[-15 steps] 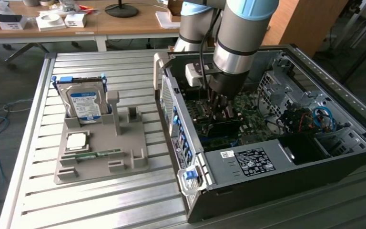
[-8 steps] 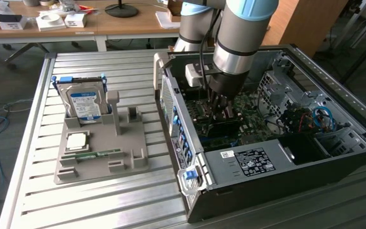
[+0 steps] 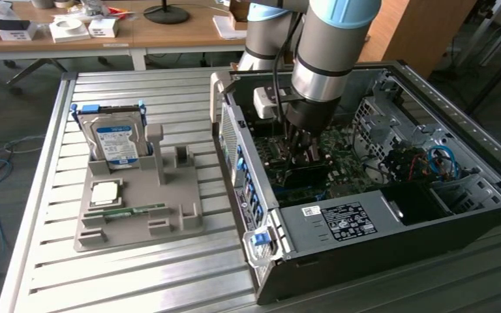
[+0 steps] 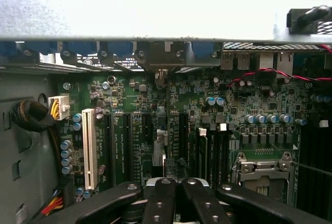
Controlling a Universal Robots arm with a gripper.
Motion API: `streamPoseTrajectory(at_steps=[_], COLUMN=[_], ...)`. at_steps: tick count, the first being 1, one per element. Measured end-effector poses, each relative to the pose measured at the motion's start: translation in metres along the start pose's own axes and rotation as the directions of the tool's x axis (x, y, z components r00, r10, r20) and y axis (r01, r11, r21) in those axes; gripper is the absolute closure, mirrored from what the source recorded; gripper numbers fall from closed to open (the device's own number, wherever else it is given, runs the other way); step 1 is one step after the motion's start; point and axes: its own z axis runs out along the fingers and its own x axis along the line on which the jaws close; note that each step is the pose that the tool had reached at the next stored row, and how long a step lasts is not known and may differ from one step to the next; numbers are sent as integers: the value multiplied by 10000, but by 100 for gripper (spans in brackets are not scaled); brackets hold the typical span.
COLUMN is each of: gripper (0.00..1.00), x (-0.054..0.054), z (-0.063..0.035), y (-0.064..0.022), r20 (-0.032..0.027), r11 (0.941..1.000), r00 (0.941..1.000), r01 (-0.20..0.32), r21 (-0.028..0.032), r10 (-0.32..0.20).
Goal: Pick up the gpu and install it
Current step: 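Press down on the gpu until it lock into place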
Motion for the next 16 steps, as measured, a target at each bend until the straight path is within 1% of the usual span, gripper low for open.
streamPoseTrajectory(at_steps=[4, 6, 7, 9, 13, 16], gripper=[89, 89, 89, 89, 89, 89], x=[0, -2, -2, -3, -5, -8], z=[0, -9, -20, -52, -101, -164], y=[0, 0, -1, -1, -2, -4], r20=[1, 12, 16, 1, 1, -1], r11=[10000, 10000, 10000, 10000, 10000, 10000], r00=[10000, 10000, 10000, 10000, 10000, 10000], r01=[-1, -1, -1, -1, -1, 0], r21=[0, 5, 6, 1, 1, 1], r10=[1, 1, 1, 1, 1, 0])
